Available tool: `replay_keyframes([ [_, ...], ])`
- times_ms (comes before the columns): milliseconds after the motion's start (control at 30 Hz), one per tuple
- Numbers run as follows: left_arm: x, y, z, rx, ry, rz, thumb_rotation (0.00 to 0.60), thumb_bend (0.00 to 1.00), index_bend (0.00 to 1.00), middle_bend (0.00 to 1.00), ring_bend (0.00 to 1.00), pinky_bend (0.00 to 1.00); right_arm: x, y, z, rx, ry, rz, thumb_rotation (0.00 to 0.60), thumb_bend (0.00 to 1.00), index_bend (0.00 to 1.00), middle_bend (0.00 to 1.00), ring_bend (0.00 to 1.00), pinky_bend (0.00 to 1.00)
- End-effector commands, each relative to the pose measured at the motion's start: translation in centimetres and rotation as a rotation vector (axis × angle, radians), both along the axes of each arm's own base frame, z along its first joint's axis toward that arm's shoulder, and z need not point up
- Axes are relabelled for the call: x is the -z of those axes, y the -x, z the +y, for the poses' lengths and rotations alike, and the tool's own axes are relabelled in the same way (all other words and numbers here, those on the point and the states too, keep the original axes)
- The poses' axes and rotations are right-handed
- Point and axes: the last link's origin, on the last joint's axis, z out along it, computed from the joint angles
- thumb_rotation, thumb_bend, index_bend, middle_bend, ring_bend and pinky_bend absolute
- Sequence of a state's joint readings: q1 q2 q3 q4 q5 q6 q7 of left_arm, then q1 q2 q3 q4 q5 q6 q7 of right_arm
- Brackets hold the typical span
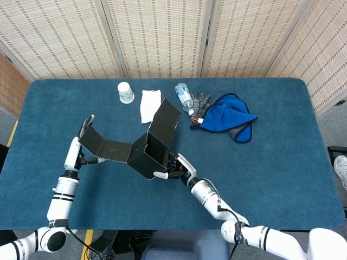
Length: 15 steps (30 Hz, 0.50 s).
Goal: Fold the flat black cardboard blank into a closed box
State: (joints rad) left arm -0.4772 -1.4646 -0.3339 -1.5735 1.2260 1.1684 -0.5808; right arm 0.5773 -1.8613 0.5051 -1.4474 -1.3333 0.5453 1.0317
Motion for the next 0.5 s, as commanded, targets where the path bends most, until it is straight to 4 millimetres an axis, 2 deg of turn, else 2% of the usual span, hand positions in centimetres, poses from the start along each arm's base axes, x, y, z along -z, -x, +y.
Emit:
replay_keyframes([
  [33,-0.2,-0.1,0.1,0.005,-0.012,0.007,0.600,0.08,0.00,0.00,0.00,0.22,0.2,0.1,0.1,-0.029,0.010,0.029,0.600,0.31,0.30,0.40,0.73,1.00],
  [367,-0.2,-0.9,0.2,0.071,-0.081,0.080,0.600,0.07,0.00,0.00,0.00,0.23,0.3,0.0,0.3,-0.111,0.002,0.135,0.600,0.31,0.30,0.40,0.73,1.00],
  [500,-0.1,-1.2,0.2,0.106,-0.088,0.116,0.600,0.07,0.01,0.00,0.06,0.24,0.0,-0.1,0.2,-0.116,-0.011,0.152,0.600,0.31,0.30,0.40,0.73,1.00],
])
